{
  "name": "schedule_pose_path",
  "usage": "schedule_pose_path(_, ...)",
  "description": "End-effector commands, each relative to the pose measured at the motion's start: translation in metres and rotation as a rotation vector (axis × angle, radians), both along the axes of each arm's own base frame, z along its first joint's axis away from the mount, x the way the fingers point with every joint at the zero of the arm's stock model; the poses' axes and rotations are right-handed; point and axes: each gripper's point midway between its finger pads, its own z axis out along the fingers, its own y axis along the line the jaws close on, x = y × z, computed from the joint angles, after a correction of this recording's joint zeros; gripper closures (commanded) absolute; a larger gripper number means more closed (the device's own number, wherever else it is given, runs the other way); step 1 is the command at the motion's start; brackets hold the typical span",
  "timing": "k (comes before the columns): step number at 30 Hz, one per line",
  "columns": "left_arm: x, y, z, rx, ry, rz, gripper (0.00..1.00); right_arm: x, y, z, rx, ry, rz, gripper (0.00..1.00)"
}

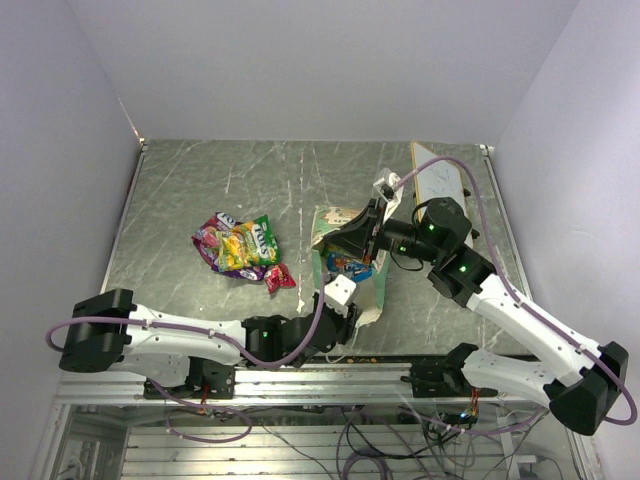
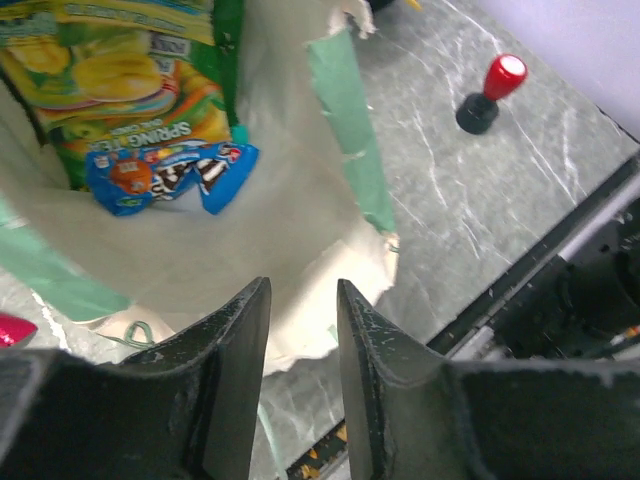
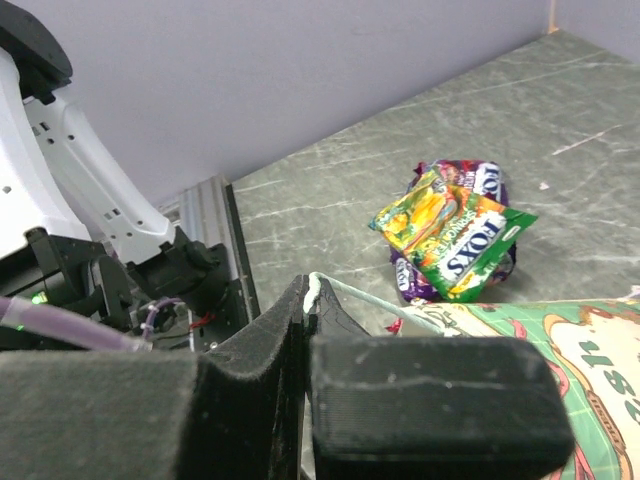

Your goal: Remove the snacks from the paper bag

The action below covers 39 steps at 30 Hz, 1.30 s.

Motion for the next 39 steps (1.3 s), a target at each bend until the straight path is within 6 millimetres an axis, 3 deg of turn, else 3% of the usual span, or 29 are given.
schedule_pose_path(1, 0.021, 0.004, 0.023, -0.122, -0.059, 0.107, 0.59, -0.007, -0.012, 0.037, 0.046, -0.108, -0.032, 1.00)
schedule_pose_path(7, 0.040, -0.023, 0.013, -0.066, -0.114, 0.118, 0.58, -0.009, -0.012, 0.044, 0.067, -0.109, -0.027, 1.00)
schedule_pose_path(13, 0.074, -0.035, -0.002, -0.053, -0.134, 0.153, 0.58, 0.003, -0.016, 0.041, 0.045, -0.088, -0.095, 1.00)
schedule_pose_path(15, 0.080, -0.038, -0.007, -0.031, -0.136, 0.161, 0.58, 0.006, -0.021, 0.052, 0.043, -0.114, -0.129, 1.00)
schedule_pose_path(23, 0.116, -0.017, -0.040, 0.053, -0.097, 0.256, 0.59, 0.002, -0.031, 0.060, 0.026, -0.151, -0.155, 1.00)
schedule_pose_path(31, 0.142, -0.021, -0.053, 0.147, -0.134, 0.294, 0.57, -0.004, -0.034, 0.058, 0.030, -0.144, -0.149, 1.00)
schedule_pose_path(33, 0.147, -0.024, -0.054, 0.141, -0.129, 0.294, 0.52, -0.002, -0.037, 0.058, 0.021, -0.147, -0.164, 1.00)
schedule_pose_path(39, 0.161, -0.033, -0.059, 0.160, -0.132, 0.351, 0.20, 0.000, -0.040, 0.055, 0.006, -0.150, -0.186, 1.00)
